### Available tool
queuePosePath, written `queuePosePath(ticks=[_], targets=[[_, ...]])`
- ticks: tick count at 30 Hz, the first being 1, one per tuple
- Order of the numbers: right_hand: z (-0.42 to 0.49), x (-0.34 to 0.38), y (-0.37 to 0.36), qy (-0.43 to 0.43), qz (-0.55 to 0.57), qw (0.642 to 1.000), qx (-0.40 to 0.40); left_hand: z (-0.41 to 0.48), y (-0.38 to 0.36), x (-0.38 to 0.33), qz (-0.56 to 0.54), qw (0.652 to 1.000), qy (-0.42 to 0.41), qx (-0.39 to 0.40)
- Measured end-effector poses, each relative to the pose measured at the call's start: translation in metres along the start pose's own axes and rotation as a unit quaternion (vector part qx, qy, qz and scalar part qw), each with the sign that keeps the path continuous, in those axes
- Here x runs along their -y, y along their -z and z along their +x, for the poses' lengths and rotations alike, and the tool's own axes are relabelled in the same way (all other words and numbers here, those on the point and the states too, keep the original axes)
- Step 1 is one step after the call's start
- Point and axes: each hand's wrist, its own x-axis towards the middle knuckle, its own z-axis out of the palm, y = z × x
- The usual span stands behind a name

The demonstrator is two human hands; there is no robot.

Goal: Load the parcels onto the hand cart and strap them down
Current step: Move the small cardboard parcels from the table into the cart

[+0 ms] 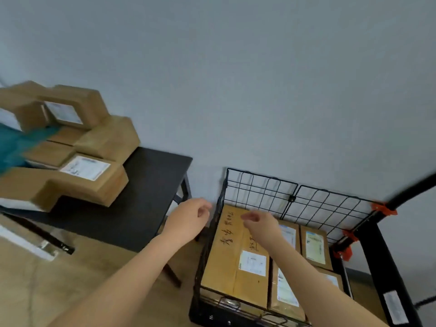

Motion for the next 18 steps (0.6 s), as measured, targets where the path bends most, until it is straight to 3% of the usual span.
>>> queuePosePath(ticks=[5,18], targets=[[-0.014,0.076,-0.055,0.078,0.018,0.997,0.011,-0.037,0.067,0.055,-0.004,0.998,0.017,-0.065],[-0.012,0.208,-0.164,0.152,-0.025,0.984,0.089,-0.083,0.169,0.162,-0.029,0.977,0.131,-0.164]])
